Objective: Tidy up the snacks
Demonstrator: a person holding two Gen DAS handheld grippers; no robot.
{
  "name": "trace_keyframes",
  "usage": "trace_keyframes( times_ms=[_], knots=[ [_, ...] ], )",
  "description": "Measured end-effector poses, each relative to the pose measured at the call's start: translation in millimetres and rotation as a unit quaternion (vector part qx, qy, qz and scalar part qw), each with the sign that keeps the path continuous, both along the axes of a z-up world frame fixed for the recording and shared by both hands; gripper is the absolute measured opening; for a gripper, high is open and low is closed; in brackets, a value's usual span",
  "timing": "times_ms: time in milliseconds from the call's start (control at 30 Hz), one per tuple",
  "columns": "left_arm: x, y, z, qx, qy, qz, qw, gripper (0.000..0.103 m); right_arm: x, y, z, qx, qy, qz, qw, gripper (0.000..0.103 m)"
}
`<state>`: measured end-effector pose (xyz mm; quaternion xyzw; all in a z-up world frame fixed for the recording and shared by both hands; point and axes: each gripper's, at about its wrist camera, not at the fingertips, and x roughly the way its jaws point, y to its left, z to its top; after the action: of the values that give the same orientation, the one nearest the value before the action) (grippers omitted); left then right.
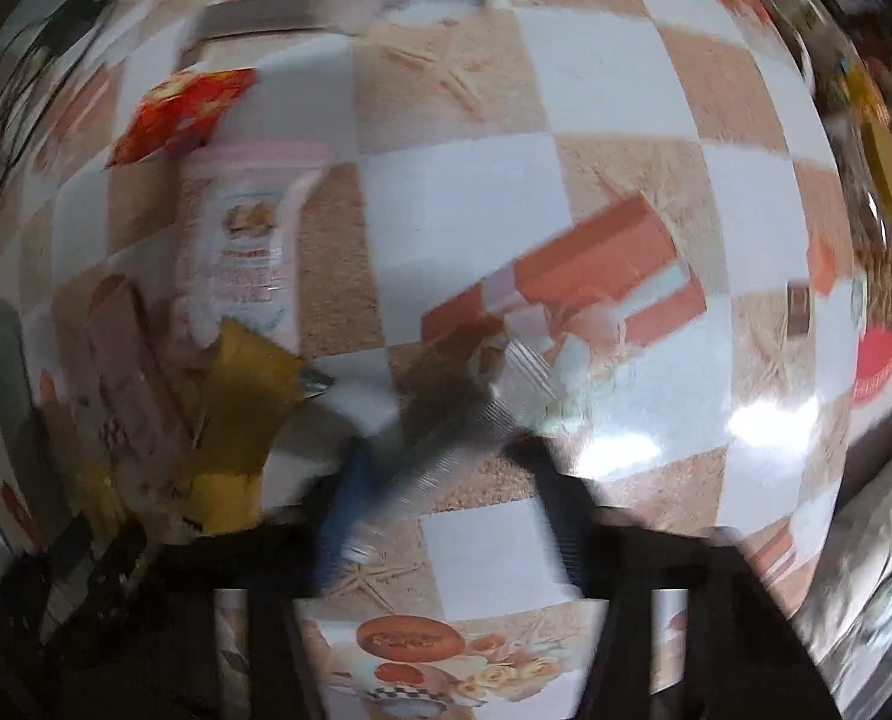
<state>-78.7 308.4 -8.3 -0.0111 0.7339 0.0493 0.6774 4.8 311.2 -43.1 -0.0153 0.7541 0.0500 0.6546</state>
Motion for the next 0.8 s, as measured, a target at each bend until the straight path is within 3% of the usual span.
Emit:
trace_keyframes(
  times_ms=[233,567,600,800],
  knots=[
    [-5.0,-2.8,10.9,-0.019,-0.005,-0.01,0.9998,0.039,-7.6,-21.9,7.4,0.045,0.016,-0.022,0.999,0.017],
    [-14.0,-14.4,52.5,-0.03,-0.043,-0.042,0.9977,0.039,-49.0,-53.1,38.7,0.072,0.012,-0.036,0.997,0.017],
    [-15.8,-15.0,56.9,-0.03,-0.047,-0.044,0.9974,0.039,-57.1,-71.5,37.8,0.074,0.011,-0.037,0.997,0.017],
    [-21.1,-14.2,73.3,-0.033,-0.062,-0.042,0.9967,0.039,-71.5,-76.3,53.2,0.085,0.008,-0.047,0.995,0.017]
  ],
)
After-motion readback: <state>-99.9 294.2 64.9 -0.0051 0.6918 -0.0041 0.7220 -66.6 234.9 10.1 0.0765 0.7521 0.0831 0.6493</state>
